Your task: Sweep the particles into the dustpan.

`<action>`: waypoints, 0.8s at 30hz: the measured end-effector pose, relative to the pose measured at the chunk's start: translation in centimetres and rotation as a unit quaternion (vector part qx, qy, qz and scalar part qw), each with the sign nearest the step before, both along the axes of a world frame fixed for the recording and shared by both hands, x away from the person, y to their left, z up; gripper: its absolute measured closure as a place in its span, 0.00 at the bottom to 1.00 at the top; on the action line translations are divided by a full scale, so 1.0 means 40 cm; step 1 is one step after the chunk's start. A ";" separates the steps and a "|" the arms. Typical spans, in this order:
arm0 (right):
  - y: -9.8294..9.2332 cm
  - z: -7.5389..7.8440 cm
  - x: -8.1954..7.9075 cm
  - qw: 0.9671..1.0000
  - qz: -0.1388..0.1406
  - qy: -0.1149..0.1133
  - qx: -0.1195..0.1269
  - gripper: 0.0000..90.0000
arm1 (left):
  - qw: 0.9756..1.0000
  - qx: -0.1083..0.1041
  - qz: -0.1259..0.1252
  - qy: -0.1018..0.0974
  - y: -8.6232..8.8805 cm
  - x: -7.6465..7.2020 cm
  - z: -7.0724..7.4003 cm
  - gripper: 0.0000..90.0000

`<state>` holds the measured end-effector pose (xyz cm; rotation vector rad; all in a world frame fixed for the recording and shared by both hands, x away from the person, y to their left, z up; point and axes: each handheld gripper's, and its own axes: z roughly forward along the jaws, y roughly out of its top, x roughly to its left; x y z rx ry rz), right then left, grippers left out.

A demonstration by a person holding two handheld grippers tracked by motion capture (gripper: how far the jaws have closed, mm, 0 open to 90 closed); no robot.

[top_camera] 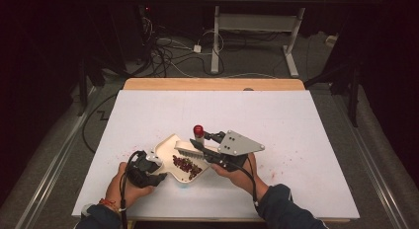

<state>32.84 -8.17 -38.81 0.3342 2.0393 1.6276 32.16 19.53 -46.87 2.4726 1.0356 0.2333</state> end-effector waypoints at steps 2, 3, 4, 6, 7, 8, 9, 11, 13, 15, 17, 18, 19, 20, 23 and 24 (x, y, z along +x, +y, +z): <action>-0.016 0.009 0.000 1.000 -0.007 0.006 -0.001 0.77 | 1.000 -0.002 0.004 -0.001 0.003 0.000 0.000 0.70; -0.025 0.013 -0.001 1.000 -0.012 0.009 0.001 0.77 | 1.000 -0.002 0.005 -0.003 0.005 0.000 -0.001 0.70; -0.035 0.017 -0.003 1.000 -0.016 0.010 0.004 0.77 | 1.000 -0.002 0.007 -0.003 0.007 0.000 -0.001 0.70; -0.055 0.027 -0.007 1.000 -0.021 0.015 0.006 0.77 | 1.000 -0.004 0.012 -0.003 0.011 0.000 -0.002 0.70; -0.066 0.033 -0.010 0.999 -0.026 0.017 0.009 0.77 | 1.000 -0.003 0.013 -0.001 0.013 0.001 -0.002 0.70; -0.078 0.038 -0.013 0.999 -0.031 0.019 0.010 0.77 | 1.000 -0.005 0.016 -0.001 0.014 0.001 -0.003 0.70; -0.089 0.044 -0.016 0.999 -0.040 0.022 0.008 0.77 | 1.000 -0.008 0.019 -0.001 0.016 0.001 -0.004 0.70; -0.115 0.054 -0.022 0.998 -0.058 0.032 0.009 0.77 | 1.000 -0.010 0.024 -0.003 0.017 0.000 -0.005 0.69; -0.146 0.064 -0.027 0.997 -0.063 0.037 0.009 0.77 | 1.000 -0.011 0.028 -0.006 0.018 -0.002 -0.006 0.69; -0.178 0.071 -0.031 0.997 -0.068 0.038 0.011 0.77 | 0.999 -0.011 0.032 -0.006 0.019 -0.003 -0.005 0.69; -0.212 0.079 -0.036 0.996 -0.078 0.038 0.009 0.77 | 0.999 -0.011 0.035 -0.007 0.021 -0.003 -0.006 0.69; -0.229 0.082 -0.037 0.996 -0.084 0.037 0.009 0.77 | 0.999 -0.013 0.038 -0.008 0.022 -0.003 -0.006 0.69; -0.245 0.086 -0.038 0.995 -0.089 0.040 0.008 0.77 | 0.999 -0.013 0.040 -0.008 0.023 -0.003 -0.005 0.69; -0.262 0.091 -0.039 0.995 -0.094 0.041 0.006 0.77 | 0.999 -0.013 0.041 -0.009 0.024 -0.003 -0.004 0.69; -0.310 0.104 -0.041 0.993 -0.104 0.054 0.013 0.77 | 0.999 -0.016 0.044 -0.011 0.027 -0.004 -0.001 0.69; -0.326 0.108 -0.043 0.993 -0.107 0.055 0.015 0.77 | 0.999 -0.017 0.044 -0.012 0.029 -0.004 0.000 0.69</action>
